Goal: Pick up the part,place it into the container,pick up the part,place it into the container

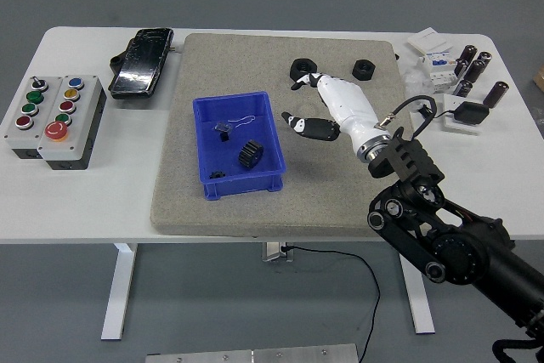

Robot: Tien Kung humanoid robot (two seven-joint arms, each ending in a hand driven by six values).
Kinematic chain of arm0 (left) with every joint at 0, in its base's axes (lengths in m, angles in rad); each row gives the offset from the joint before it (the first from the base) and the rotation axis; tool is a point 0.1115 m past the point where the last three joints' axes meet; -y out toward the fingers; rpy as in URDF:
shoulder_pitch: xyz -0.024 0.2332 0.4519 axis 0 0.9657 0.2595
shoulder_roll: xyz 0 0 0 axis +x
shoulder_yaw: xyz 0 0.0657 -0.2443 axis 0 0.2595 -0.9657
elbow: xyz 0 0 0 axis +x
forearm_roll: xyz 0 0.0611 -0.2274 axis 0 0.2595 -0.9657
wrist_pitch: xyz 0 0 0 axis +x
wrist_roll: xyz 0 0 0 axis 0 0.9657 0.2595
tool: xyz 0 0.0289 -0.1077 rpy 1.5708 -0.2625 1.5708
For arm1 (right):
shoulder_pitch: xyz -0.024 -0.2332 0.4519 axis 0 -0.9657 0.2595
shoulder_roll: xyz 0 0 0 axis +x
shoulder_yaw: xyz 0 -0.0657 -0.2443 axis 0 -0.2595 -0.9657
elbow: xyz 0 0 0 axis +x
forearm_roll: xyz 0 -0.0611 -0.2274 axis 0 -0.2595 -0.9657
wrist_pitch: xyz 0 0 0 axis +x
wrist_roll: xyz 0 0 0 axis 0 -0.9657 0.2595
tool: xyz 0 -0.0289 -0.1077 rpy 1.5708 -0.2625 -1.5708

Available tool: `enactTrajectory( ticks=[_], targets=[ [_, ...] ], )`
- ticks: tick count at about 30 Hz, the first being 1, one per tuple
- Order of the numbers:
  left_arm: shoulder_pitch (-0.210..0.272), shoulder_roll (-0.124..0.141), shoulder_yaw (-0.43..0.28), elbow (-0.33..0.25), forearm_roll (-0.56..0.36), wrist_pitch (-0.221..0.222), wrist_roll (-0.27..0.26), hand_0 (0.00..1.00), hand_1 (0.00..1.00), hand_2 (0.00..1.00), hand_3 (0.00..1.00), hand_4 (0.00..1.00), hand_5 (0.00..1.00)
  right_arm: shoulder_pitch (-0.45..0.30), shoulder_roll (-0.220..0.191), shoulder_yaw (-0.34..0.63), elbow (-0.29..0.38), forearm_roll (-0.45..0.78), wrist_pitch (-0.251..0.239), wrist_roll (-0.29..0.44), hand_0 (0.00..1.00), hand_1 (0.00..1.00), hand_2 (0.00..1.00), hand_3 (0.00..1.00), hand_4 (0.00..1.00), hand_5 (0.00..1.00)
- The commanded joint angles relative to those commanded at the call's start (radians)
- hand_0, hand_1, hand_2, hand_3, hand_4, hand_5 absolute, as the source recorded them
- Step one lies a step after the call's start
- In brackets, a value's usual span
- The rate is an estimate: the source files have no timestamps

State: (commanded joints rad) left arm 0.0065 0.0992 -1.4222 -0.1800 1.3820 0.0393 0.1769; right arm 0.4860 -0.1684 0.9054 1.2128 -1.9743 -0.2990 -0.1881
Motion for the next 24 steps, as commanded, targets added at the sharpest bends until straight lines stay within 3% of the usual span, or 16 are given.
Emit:
enactTrajectory(
  ticks=[8,14,24],
  targets=[
    [0.002,-0.003,0.004,0.0,-0.007,0.001,-0.002,0.674,0.669,0.592,0.631,0.7,0.315,-0.095,-0.005,0.163,-0.032,0.014,-0.013,0.021,0.534,0.749,0.758,0.696,0.771,0.4],
    [0.0,-0.004,0.009,0.0,-0.013,0.001,-0.005,0.674,0.669,0.592,0.631,0.7,0.316,-0.173,0.002,0.221,-0.038,0.05,-0.024,0.062,0.553,0.754,0.76,0.71,0.766,0.391],
    [0.008,-0.002,0.019,0.0,-0.024,0.002,-0.006,0.674,0.669,0.592,0.631,0.699,0.314,-0.322,0.012,0.286,0.013,0.155,-0.078,0.15,0.579,0.76,0.764,0.749,0.772,0.393]
  ],
)
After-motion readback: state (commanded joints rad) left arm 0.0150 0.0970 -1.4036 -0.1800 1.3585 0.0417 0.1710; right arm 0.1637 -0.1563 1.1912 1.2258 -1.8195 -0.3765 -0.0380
